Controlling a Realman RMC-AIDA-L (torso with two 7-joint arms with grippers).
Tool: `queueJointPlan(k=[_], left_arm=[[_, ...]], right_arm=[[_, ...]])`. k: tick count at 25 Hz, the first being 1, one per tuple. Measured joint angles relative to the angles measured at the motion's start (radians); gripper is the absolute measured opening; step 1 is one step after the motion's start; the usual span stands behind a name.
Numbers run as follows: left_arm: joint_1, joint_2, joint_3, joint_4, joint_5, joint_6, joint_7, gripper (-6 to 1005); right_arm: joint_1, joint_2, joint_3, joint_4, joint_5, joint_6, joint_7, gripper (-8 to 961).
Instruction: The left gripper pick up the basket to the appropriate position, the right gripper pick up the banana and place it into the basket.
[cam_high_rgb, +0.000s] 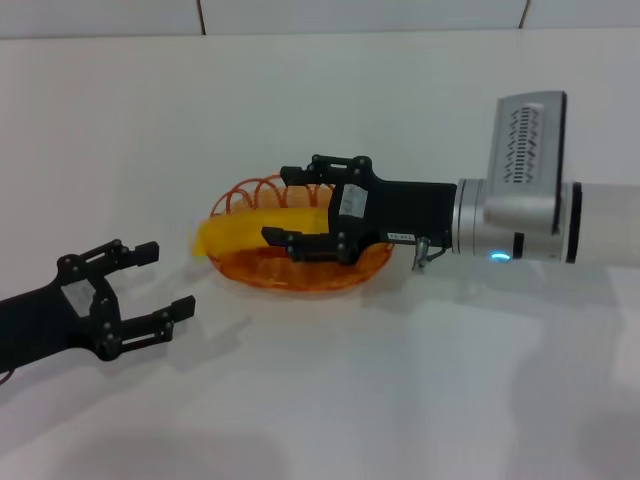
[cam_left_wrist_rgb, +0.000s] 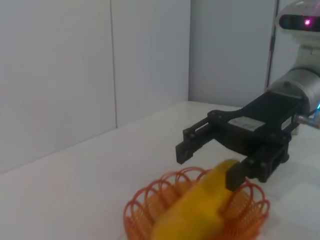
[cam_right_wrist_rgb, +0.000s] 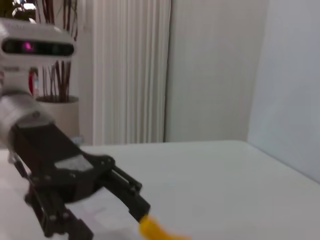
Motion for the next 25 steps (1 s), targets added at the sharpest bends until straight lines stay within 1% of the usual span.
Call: queueJointPlan(k=[1, 2, 3, 4, 6, 7, 10, 12, 13, 14, 15, 16, 18, 19, 22, 25], left_arm=[[0.001, 0.000, 0.000, 0.000, 0.000, 0.000, 0.001, 826], [0.002, 0.000, 0.000, 0.000, 0.000, 0.000, 0.002, 826], [0.004, -0.001, 0.000, 0.000, 0.000, 0.000, 0.003, 826], [0.004, -0.001, 0.000, 0.000, 0.000, 0.000, 0.003, 826], [0.005, 0.000, 0.000, 0.000, 0.002, 0.000, 0.004, 826], [0.005, 0.000, 0.000, 0.000, 0.002, 0.000, 0.004, 826], [0.004, -0.001, 0.000, 0.000, 0.001, 0.000, 0.010, 826], [0.006, -0.001, -0.006, -0.006, 0.000, 0.000, 0.017, 826], [0.007, -0.001, -0.011, -0.012, 0.000, 0.000, 0.021, 826], [0.007, -0.001, -0.014, -0.016, 0.000, 0.000, 0.024, 826], [0.007, -0.001, -0.023, -0.028, 0.000, 0.000, 0.032, 826], [0.006, -0.001, -0.029, -0.034, 0.000, 0.000, 0.038, 827], [0.007, -0.001, -0.037, -0.038, 0.000, 0.000, 0.051, 827], [0.007, -0.002, -0.037, -0.039, 0.000, 0.000, 0.056, 827], [0.007, -0.002, -0.039, -0.048, 0.000, 0.000, 0.077, 827], [0.008, -0.001, -0.041, -0.053, 0.000, 0.000, 0.088, 827]], right_arm=[[-0.002, -0.001, 0.001, -0.002, 0.000, -0.014, 0.005, 563], [-0.005, -0.003, 0.000, -0.011, -0.001, -0.039, 0.016, 678], [-0.020, -0.008, -0.007, -0.046, -0.006, -0.097, 0.049, 793], [-0.020, -0.008, -0.007, -0.046, -0.006, -0.097, 0.049, 807], [-0.062, -0.013, -0.023, -0.125, -0.012, -0.183, 0.116, 836], [-0.090, -0.014, -0.029, -0.176, -0.012, -0.223, 0.152, 850], [-0.203, -0.016, -0.040, -0.346, -0.012, -0.331, 0.239, 893], [-0.265, -0.019, -0.036, -0.411, -0.011, -0.367, 0.253, 893], [-0.291, -0.025, -0.032, -0.425, -0.009, -0.374, 0.255, 892], [-0.315, -0.034, -0.028, -0.435, -0.007, -0.377, 0.255, 892], [-0.346, -0.049, -0.026, -0.435, -0.003, -0.374, 0.255, 892], [-0.346, -0.049, -0.026, -0.435, -0.003, -0.374, 0.255, 892], [-0.374, -0.062, -0.025, -0.432, 0.000, -0.363, 0.250, 892], [-0.386, -0.064, -0.024, -0.430, 0.000, -0.353, 0.244, 891], [-0.404, -0.061, -0.028, -0.426, -0.006, -0.295, 0.202, 891], [-0.417, -0.042, -0.029, -0.423, -0.005, -0.241, 0.127, 890]])
